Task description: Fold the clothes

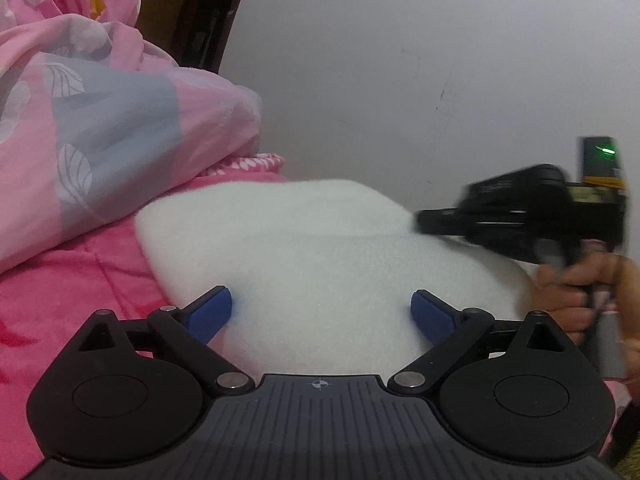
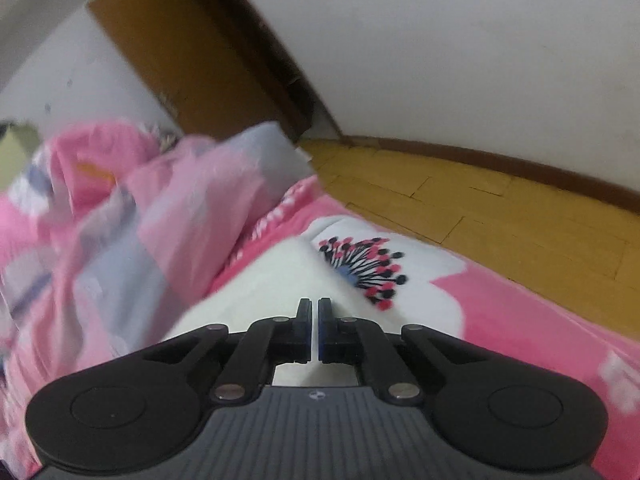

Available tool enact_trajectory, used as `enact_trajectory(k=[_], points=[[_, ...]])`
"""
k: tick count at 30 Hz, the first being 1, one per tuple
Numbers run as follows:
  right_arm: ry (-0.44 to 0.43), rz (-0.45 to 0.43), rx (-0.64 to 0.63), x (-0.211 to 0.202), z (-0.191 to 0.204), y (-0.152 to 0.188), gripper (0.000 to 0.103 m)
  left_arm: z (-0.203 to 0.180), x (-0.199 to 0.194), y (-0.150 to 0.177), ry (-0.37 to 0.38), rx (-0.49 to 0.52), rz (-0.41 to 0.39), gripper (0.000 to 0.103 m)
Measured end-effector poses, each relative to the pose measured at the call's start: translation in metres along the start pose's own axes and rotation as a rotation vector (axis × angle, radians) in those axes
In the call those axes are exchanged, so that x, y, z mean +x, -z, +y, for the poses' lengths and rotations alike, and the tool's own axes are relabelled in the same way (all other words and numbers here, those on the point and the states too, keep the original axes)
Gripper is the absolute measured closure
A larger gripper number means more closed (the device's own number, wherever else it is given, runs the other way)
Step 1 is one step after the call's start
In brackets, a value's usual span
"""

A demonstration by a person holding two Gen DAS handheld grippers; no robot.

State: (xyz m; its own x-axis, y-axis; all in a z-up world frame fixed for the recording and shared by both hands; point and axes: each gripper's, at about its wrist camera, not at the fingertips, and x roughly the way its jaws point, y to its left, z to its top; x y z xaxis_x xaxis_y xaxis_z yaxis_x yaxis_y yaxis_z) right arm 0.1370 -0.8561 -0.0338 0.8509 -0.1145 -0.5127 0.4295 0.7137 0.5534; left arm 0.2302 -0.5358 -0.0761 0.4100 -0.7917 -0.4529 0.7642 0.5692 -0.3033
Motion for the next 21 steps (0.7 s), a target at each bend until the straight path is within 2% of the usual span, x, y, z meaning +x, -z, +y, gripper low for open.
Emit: enact_trajectory(k=[4, 5, 7, 8, 10, 11, 14, 16, 17, 19, 21], points=[[-0.107, -0.019, -0.031, -0.042, 0.001, 0.016, 0.101, 0.005, 0.008, 0.002, 0.009, 0.015, 0.002, 0.005], [-0.074, 0.0, -0.033, -0.044, -0.005, 0.022, 0.101, 0.007, 0.009, 0.003, 0.009, 0.011, 0.009, 0.004], [-0.017, 0.024, 0.064, -0.044, -0.037, 0.028, 0.103, 0.009, 0.008, 0.003, 0.008, -0.004, 0.017, 0.004], [-0.036, 0.01, 0.162, -0.049, -0.054, 0.031, 0.103, 0.008, 0.004, 0.001, 0.002, -0.007, 0.017, 0.005], [-0.016, -0.062, 0.222, -0.068, -0.066, 0.034, 0.101, 0.006, -0.004, -0.001, -0.004, 0.002, 0.011, 0.005], [-0.022, -0.084, 0.23, -0.076, -0.067, 0.035, 0.101, 0.001, -0.009, -0.002, 0.003, 0.034, 0.002, 0.005], [-0.182, -0.089, 0.248, -0.087, -0.06, 0.045, 0.1, -0.018, -0.022, 0.0, 0.026, 0.152, -0.016, 0.004], [-0.236, -0.068, 0.212, -0.083, -0.049, 0.054, 0.099, -0.038, -0.019, 0.01, 0.012, 0.264, 0.036, 0.003], [-0.219, -0.033, 0.223, -0.077, -0.049, 0.061, 0.096, -0.047, -0.014, 0.017, -0.008, 0.322, 0.068, 0.003], [-0.166, 0.046, 0.258, -0.064, -0.051, 0.074, 0.092, -0.063, -0.013, 0.031, -0.075, 0.427, 0.064, 0.002], [-0.142, 0.062, 0.304, -0.07, -0.059, 0.088, 0.092, -0.07, -0.022, 0.032, -0.108, 0.466, 0.059, 0.002]])
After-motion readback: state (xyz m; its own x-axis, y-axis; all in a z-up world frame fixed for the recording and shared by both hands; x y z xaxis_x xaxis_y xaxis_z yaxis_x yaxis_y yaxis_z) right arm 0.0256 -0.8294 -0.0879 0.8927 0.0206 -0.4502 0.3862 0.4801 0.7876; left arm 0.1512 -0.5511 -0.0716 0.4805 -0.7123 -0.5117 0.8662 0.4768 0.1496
